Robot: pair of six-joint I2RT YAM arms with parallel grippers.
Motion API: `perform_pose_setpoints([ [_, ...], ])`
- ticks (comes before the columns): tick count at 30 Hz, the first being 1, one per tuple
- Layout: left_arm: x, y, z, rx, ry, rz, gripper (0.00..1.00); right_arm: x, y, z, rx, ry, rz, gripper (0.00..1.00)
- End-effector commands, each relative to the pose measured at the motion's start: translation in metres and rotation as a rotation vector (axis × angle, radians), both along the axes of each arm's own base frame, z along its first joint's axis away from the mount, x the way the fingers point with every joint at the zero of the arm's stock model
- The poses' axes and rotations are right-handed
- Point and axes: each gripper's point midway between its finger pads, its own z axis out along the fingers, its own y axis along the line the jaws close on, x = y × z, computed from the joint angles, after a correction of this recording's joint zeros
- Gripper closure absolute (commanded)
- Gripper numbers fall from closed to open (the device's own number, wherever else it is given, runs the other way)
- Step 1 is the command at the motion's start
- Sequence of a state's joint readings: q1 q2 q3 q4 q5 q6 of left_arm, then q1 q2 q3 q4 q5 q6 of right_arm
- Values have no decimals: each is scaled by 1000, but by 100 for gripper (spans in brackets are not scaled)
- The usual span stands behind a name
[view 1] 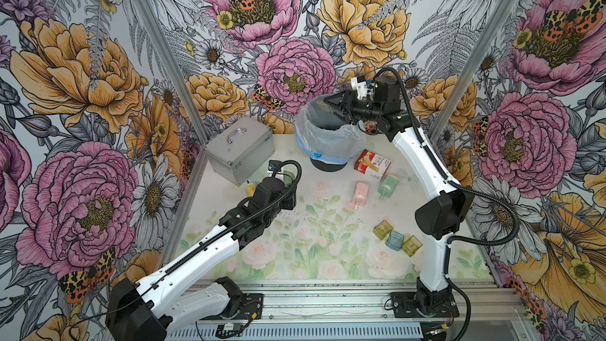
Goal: Take out the pencil sharpener tray and clean the shavings
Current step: Pour the shavings into the trash bin.
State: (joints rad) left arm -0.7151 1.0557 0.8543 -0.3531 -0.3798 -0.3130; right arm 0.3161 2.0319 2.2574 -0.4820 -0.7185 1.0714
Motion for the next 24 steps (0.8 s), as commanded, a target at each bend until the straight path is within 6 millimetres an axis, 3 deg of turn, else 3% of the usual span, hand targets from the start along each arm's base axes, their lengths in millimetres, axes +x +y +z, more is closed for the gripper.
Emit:
perform_pose_setpoints([
  [1, 7, -6, 14, -33, -62, 30, 100, 12, -10, 9, 67, 69, -62, 59],
  [9, 16, -18, 8, -19, -71, 45, 100, 18, -13, 11, 150, 181, -81, 60],
  [24, 37, -40, -1, 4, -89, 42, 100, 42, -18, -21, 234, 394, -174, 60],
])
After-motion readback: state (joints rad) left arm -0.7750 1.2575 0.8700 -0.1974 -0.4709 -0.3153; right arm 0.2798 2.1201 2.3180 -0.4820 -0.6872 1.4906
